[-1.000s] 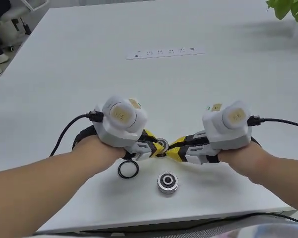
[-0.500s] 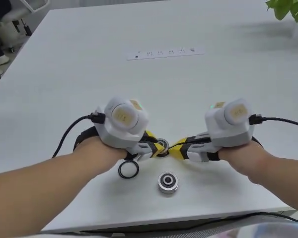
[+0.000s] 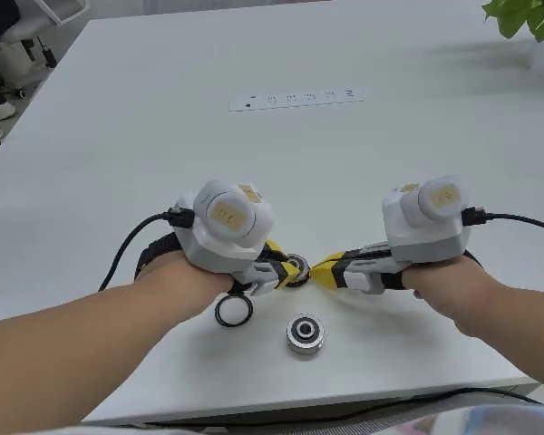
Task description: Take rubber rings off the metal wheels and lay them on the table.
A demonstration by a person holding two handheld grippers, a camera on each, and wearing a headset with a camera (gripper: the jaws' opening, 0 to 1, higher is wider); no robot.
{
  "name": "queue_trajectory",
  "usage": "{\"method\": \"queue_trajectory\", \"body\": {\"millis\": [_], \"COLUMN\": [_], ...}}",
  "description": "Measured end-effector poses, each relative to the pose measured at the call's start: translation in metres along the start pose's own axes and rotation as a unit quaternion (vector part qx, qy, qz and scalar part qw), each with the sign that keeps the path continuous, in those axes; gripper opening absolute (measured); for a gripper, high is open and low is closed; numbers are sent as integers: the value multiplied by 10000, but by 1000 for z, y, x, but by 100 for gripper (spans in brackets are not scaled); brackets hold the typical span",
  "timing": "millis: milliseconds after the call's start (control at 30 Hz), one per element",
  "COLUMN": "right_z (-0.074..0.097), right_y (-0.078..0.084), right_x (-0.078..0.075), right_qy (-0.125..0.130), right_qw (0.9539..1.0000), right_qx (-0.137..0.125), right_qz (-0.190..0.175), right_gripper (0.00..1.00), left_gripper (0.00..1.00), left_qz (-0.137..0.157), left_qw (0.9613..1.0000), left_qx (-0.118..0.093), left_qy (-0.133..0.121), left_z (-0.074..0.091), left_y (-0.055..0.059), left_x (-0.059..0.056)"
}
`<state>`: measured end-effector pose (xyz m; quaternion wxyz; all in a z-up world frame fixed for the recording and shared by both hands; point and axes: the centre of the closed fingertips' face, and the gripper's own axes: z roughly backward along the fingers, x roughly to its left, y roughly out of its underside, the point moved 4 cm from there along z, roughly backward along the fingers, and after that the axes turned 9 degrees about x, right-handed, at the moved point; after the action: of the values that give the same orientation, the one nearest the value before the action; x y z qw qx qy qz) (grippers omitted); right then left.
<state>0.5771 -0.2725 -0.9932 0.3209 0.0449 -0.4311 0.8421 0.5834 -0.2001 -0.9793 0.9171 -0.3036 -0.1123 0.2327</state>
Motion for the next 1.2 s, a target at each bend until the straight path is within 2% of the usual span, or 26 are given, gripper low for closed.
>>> {"method": "queue_trajectory", "body": {"millis": [300,467,833,1200], "right_z": [1,1,0,-1], "right_y": [-6,-5,-9,-13], "right_x": [-5,-5,-3,10], "right_qy": [-54,-65,-97,-177], "right_qw": [9986,9977,9977,9983], "right_qx": [-216,-282,-334,-339], "right_qz": [-490,-615,-587,-451], "right_gripper": [0,0,0,0], "left_gripper": [13,13,12,12], "left_qz": [28,33,34,33], "left_qw": [10000,10000,9999,9999], "left_qx": [4,13,19,22], "left_qy": [-48,-68,-111,-119], "left_z": [0,0,0,0], "left_y": [0,0,-1,-1], "left_x": [-2,-3,-2,-3]}}
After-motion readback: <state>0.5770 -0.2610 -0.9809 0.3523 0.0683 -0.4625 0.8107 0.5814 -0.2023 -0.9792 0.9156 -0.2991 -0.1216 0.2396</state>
